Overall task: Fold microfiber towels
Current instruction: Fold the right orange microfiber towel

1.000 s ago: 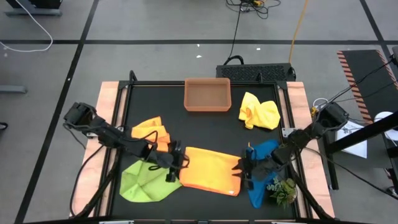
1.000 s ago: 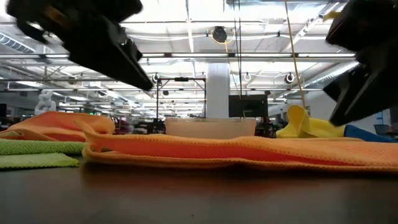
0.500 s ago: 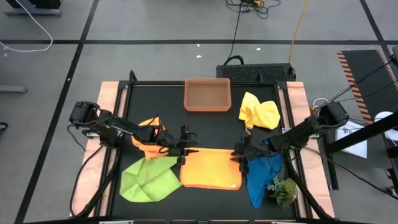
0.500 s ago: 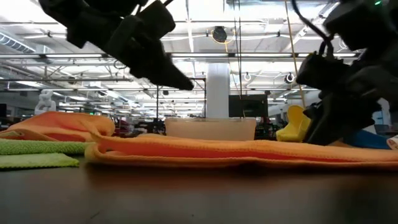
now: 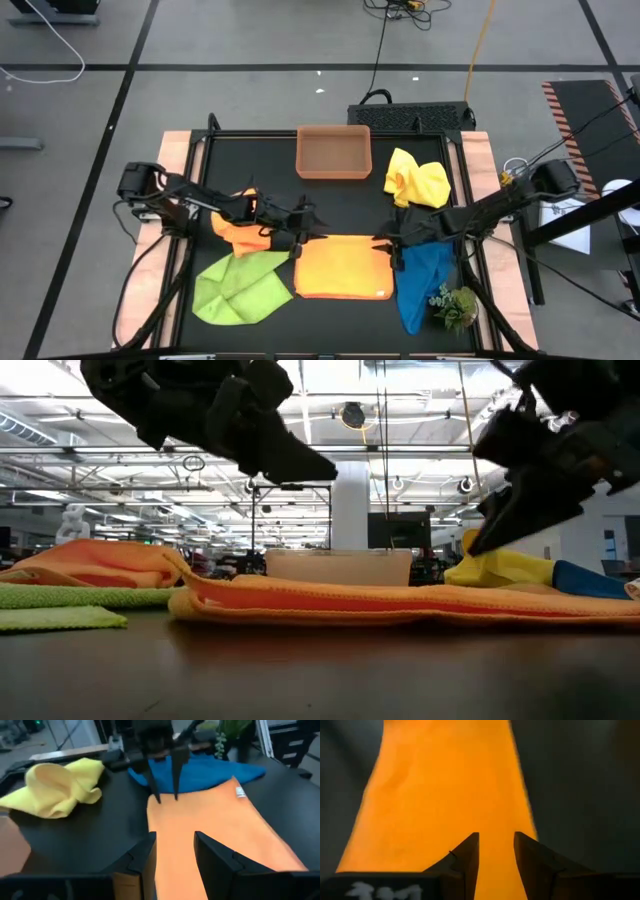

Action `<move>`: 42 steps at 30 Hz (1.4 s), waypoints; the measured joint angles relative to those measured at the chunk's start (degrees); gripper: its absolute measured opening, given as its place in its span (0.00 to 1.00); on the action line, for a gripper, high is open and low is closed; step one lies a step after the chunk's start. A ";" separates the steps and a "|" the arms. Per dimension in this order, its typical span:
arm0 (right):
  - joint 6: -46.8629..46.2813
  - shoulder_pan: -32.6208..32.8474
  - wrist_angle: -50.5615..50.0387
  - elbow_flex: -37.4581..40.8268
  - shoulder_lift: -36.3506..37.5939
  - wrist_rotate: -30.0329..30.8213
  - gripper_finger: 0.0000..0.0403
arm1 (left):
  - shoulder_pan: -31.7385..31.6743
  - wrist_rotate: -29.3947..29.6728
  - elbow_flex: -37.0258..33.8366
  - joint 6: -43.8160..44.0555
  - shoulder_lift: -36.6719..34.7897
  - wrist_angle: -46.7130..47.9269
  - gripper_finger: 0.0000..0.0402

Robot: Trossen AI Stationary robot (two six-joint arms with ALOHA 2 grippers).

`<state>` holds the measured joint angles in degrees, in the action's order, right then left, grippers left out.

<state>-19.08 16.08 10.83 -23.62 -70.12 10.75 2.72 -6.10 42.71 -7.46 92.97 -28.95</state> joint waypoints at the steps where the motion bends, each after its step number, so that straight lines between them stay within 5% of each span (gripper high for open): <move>1: -0.26 0.02 -0.62 0.00 0.63 1.05 0.29 | -0.14 -0.76 -0.10 -0.21 0.31 -0.39 0.33; 6: -9.39 -2.56 -9.16 0.00 3.47 4.74 0.29 | -0.75 -3.86 1.63 -2.21 3.67 -2.49 0.33; 15: -16.17 -7.95 -15.91 0.01 3.32 -6.55 0.35 | -4.09 -10.81 10.40 -4.47 13.60 -1.98 0.33; 25: -18.64 -9.31 -14.51 4.40 3.56 -9.29 0.44 | -6.00 -14.70 23.13 -4.58 20.08 12.73 0.33; 34: -17.30 -9.31 -9.18 6.80 3.60 -9.96 0.31 | -5.56 -15.02 27.40 -3.95 21.40 16.41 0.35; 42: -12.56 -9.72 -7.53 7.09 4.84 -11.37 0.06 | -5.59 -14.59 27.29 -0.48 21.97 16.28 0.57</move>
<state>-31.64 6.36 3.30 -16.52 -65.28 -0.62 -2.87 -20.69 70.00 -7.95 114.94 -12.67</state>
